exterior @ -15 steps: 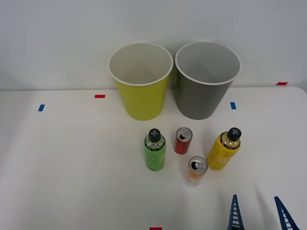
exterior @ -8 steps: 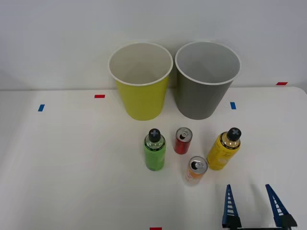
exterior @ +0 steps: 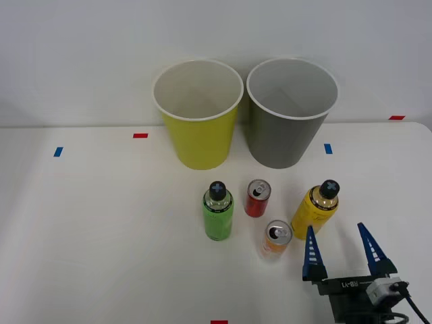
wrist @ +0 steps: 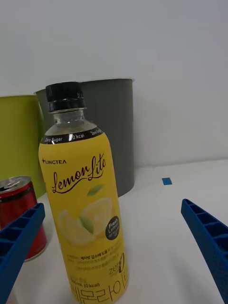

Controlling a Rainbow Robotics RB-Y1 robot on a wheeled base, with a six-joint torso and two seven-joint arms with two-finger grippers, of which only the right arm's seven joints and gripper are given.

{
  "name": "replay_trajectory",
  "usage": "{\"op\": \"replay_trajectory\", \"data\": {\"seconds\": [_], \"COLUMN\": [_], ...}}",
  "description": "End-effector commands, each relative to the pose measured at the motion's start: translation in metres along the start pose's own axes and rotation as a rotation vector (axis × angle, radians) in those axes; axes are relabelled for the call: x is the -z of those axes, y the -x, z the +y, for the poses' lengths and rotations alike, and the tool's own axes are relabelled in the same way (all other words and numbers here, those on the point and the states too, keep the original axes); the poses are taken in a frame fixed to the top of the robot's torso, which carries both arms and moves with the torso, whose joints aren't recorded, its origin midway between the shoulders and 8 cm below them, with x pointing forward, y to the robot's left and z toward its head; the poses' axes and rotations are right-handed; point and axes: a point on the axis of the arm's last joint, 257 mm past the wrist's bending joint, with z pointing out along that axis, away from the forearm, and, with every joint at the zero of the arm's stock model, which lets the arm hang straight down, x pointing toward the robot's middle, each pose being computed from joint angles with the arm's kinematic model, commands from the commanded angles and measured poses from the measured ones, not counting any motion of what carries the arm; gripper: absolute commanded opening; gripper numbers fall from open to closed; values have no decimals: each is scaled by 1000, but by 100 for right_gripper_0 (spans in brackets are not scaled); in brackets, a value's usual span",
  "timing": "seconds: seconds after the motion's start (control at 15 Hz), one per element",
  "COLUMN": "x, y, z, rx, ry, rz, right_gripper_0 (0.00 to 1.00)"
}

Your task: Put cans in the gray bin, plastic bottles in the light green bin

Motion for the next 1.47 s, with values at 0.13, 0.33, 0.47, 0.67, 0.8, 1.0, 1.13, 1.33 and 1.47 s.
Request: {"op": "replay_trajectory", "data": {"seconds": [0.13, 0.33, 0.47, 0.67, 0.8, 1.0, 1.13, 1.33, 1.47], "x": [-23, -38, -48, -57, -62, -65, -66, -71, -77], "y": [-12, -9, -3, 5, 11, 9, 4, 1, 1], "z": [10, 16, 16, 15, 17, 20, 18, 16, 16], "rx": [15, -6, -8, -2, -3, 23, 36, 40, 42], "ry": [66, 96, 109, 120, 126, 147, 150, 140, 139], "rz": [49, 41, 21, 0, -18, -7, 13, 26, 31], "right_gripper_0": [100, 100, 100, 100, 100, 100, 100, 100, 100]}}
